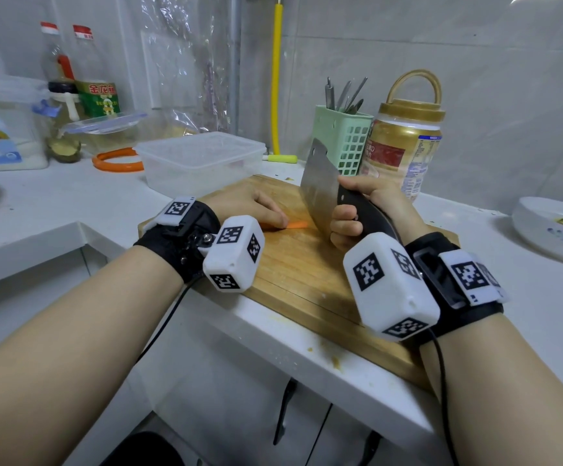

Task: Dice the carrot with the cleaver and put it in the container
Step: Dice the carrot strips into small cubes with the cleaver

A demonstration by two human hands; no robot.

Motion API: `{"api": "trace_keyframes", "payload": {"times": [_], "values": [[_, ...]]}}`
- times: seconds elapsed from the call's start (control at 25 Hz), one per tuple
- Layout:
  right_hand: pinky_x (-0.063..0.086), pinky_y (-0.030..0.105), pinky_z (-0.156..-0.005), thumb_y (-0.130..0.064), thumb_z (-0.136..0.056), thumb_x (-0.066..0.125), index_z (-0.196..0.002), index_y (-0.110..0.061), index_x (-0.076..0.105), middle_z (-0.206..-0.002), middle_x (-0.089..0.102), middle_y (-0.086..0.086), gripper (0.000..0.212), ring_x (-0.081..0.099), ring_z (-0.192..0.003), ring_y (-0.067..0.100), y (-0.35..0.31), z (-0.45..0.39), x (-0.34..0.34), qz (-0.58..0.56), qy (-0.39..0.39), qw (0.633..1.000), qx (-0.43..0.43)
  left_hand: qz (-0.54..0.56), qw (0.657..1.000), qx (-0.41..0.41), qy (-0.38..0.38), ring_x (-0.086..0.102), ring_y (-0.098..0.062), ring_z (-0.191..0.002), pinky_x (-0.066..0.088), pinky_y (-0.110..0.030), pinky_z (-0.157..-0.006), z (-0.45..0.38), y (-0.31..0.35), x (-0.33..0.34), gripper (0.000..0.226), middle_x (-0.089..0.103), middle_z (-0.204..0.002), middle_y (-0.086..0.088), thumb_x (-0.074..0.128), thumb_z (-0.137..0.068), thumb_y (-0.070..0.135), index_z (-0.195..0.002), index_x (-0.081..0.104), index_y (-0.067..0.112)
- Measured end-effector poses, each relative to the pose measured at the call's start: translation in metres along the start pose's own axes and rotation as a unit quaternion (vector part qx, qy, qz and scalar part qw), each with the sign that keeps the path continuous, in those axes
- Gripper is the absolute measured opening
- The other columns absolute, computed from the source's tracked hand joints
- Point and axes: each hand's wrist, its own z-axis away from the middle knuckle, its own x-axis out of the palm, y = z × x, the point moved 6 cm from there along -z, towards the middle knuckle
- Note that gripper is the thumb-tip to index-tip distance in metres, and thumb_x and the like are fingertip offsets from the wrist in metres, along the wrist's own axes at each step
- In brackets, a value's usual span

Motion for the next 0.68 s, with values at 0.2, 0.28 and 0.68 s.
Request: {"api": "trace_keyframes", "payload": {"times": [0.2, 0.28, 0.68], "values": [[0.028, 0.019, -0.042, -0.035, -0.096, 0.042, -0.073, -0.015, 0.037, -0.043, 0.036, -0.002, 0.031, 0.035, -0.031, 0.012, 0.002, 0.003, 0.008, -0.018, -0.038, 0.999, 0.005, -0.002, 1.000, -0.003, 0.012, 0.063, -0.008, -0.105, 0.043, -0.032, -0.105, 0.001, 0.000, -0.001, 0.007, 0.075, -0.093, 0.014, 0.078, -0.079, 0.028, -0.086, 0.080, 0.025], [0.026, 0.020, -0.044, -0.036, -0.096, 0.042, -0.071, -0.015, 0.036, -0.043, 0.036, -0.002, 0.033, 0.035, -0.031, 0.012, 0.003, 0.003, 0.010, -0.006, -0.037, 0.999, 0.006, 0.002, 1.000, -0.005, 0.014, 0.063, -0.007, -0.104, 0.044, -0.027, -0.101, 0.002, 0.001, -0.001, 0.010, 0.075, -0.094, 0.012, 0.078, -0.080, 0.027, -0.088, 0.079, 0.023], [0.019, 0.025, -0.053, -0.036, -0.098, 0.040, -0.073, -0.012, 0.038, -0.043, 0.037, 0.000, 0.035, 0.034, -0.030, 0.013, 0.005, 0.002, 0.012, 0.008, -0.014, 1.000, 0.012, 0.008, 1.000, -0.014, 0.025, 0.062, 0.000, -0.093, 0.043, -0.019, -0.090, 0.006, 0.002, -0.002, 0.008, 0.075, -0.090, 0.012, 0.079, -0.079, 0.028, -0.086, 0.079, 0.025]]}}
